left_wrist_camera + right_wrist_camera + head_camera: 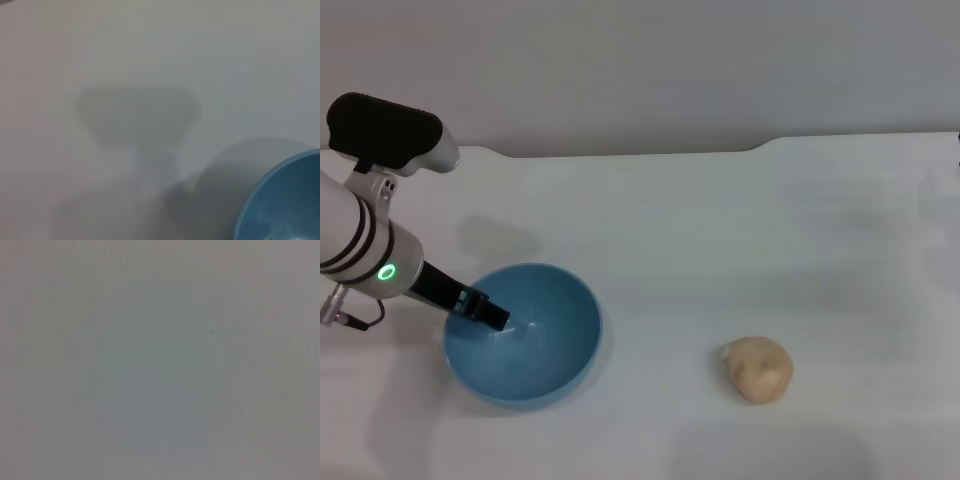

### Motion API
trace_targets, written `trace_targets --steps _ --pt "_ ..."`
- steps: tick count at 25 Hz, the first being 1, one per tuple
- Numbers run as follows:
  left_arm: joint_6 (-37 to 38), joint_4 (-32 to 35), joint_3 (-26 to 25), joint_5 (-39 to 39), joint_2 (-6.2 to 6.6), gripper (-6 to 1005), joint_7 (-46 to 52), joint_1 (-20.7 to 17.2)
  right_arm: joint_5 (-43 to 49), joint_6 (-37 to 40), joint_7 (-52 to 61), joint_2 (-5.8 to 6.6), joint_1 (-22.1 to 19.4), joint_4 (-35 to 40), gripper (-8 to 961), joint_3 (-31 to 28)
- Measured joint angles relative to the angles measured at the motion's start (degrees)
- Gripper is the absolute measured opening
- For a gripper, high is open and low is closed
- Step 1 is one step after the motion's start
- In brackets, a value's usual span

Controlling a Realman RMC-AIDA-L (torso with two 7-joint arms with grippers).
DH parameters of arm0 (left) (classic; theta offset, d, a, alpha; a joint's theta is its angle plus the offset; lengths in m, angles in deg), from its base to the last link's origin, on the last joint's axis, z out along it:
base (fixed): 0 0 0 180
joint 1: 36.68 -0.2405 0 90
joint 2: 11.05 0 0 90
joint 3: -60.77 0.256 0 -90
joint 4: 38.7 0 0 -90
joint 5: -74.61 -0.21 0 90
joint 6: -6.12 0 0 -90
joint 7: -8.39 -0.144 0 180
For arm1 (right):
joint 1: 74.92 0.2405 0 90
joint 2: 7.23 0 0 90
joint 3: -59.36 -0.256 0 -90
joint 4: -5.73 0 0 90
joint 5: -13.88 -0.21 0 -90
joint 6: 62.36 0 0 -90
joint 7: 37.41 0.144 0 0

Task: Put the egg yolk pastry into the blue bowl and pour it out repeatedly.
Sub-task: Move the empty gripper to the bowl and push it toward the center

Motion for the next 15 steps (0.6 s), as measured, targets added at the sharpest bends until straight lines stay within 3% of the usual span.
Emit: trace_targets --steps 8,15 --pt "0.3 -0.7 0.0 -1.9 -0.2 855 0.2 0.6 0.0 0.0 0.0 0.0 0.0 0.0 359 0.0" --pt "-0.4 -1.0 0.0 -1.9 -0.23 644 0.4 0.7 0.0 0.1 0.0 0.0 -0.2 0.0 358 0.0"
